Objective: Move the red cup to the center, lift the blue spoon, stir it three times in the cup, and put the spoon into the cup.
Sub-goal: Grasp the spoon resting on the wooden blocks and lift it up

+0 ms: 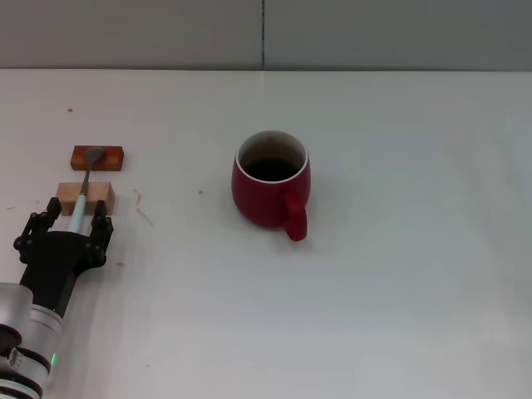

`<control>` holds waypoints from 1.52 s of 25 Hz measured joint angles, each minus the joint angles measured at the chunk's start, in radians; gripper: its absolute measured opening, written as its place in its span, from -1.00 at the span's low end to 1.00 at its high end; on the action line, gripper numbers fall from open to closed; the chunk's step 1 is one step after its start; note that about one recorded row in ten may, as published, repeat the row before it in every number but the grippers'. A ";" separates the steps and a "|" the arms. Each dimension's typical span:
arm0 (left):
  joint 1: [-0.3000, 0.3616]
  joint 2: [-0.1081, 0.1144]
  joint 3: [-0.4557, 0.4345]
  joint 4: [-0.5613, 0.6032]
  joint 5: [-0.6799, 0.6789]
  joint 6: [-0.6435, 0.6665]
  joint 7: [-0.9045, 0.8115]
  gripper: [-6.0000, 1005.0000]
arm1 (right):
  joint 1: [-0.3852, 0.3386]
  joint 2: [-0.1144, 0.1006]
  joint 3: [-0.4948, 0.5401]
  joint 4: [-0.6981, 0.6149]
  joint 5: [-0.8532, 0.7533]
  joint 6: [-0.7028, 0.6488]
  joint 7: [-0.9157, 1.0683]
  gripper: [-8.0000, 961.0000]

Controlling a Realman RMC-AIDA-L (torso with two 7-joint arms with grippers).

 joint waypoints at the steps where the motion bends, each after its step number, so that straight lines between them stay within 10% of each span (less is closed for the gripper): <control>1: 0.000 0.000 0.000 0.000 0.000 0.000 0.000 0.24 | 0.000 0.000 0.000 0.000 0.000 0.000 0.000 0.41; 38: 0.000 -0.001 -0.020 -0.009 0.011 -0.021 0.000 -0.18 | -0.006 0.003 -0.009 -0.001 0.000 -0.012 0.000 0.41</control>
